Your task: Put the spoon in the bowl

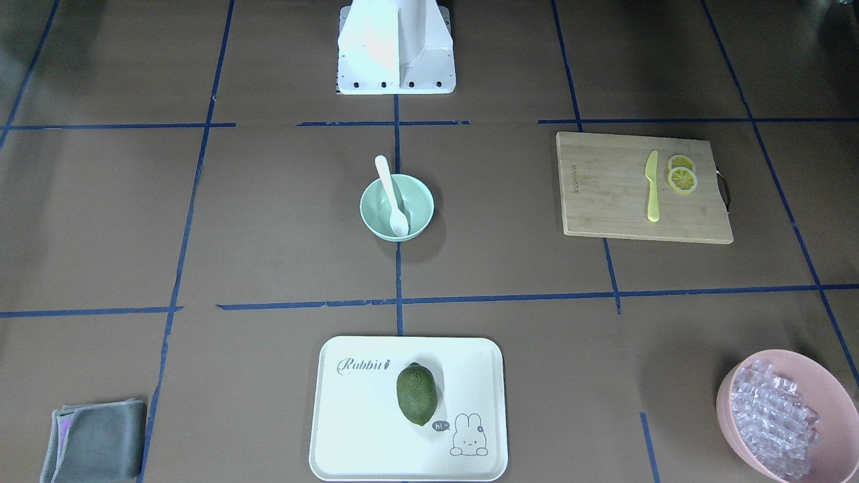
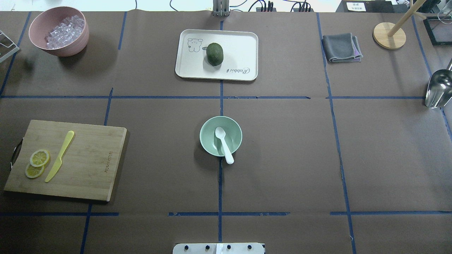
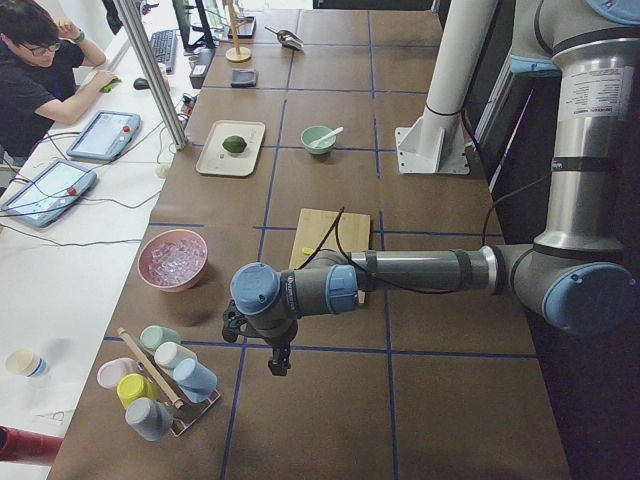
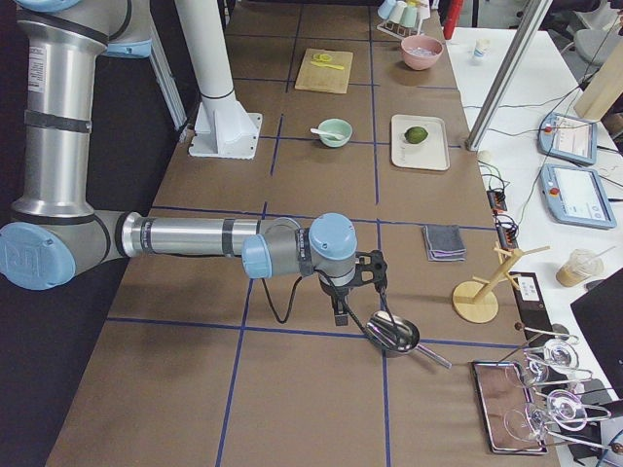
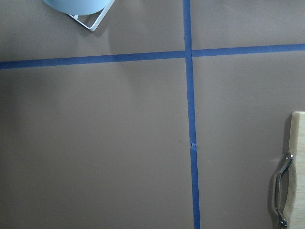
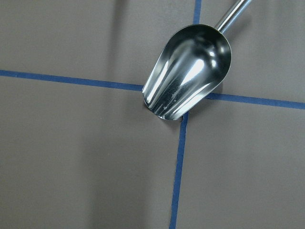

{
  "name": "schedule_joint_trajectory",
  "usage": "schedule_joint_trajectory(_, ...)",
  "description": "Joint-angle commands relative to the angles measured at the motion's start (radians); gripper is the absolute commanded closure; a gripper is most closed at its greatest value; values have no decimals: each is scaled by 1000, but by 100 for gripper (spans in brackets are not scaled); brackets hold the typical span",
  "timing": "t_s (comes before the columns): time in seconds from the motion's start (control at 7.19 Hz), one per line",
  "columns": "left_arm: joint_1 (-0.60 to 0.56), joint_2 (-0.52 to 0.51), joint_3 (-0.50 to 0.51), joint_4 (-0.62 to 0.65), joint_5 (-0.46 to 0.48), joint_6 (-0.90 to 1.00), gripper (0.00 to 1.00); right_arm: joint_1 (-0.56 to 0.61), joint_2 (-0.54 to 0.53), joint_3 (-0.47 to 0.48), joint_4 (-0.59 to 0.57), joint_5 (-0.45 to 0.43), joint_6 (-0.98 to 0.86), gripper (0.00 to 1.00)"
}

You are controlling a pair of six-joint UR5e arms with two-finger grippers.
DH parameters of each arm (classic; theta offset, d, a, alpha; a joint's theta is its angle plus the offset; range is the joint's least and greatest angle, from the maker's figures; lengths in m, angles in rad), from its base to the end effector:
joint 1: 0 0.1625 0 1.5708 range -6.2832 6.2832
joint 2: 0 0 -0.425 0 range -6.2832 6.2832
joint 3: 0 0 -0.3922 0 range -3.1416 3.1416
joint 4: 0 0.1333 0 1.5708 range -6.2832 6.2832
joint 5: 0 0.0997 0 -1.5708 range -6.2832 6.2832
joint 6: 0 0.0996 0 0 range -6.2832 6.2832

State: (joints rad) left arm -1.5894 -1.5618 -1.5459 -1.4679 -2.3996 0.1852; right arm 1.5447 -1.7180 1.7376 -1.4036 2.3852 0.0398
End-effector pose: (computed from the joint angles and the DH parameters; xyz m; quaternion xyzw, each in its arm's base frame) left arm -0.0688 -0.4765 0.6810 -0.0214 0.4060 0.0486 0.9123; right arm 0.0493 -0.4419 0.6239 0.0726 -0.3969 -0.0307 0.9145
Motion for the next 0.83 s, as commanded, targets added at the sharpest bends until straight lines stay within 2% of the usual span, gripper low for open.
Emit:
schedule_joint_trajectory(0.0,0,-3,0,0,0,-1,0,0,0,-4,0,-1,0,0)
schedule_joint_trajectory(0.7,0,-10,0,0,0,-3,0,3,15,-24,-100,-6,0,0)
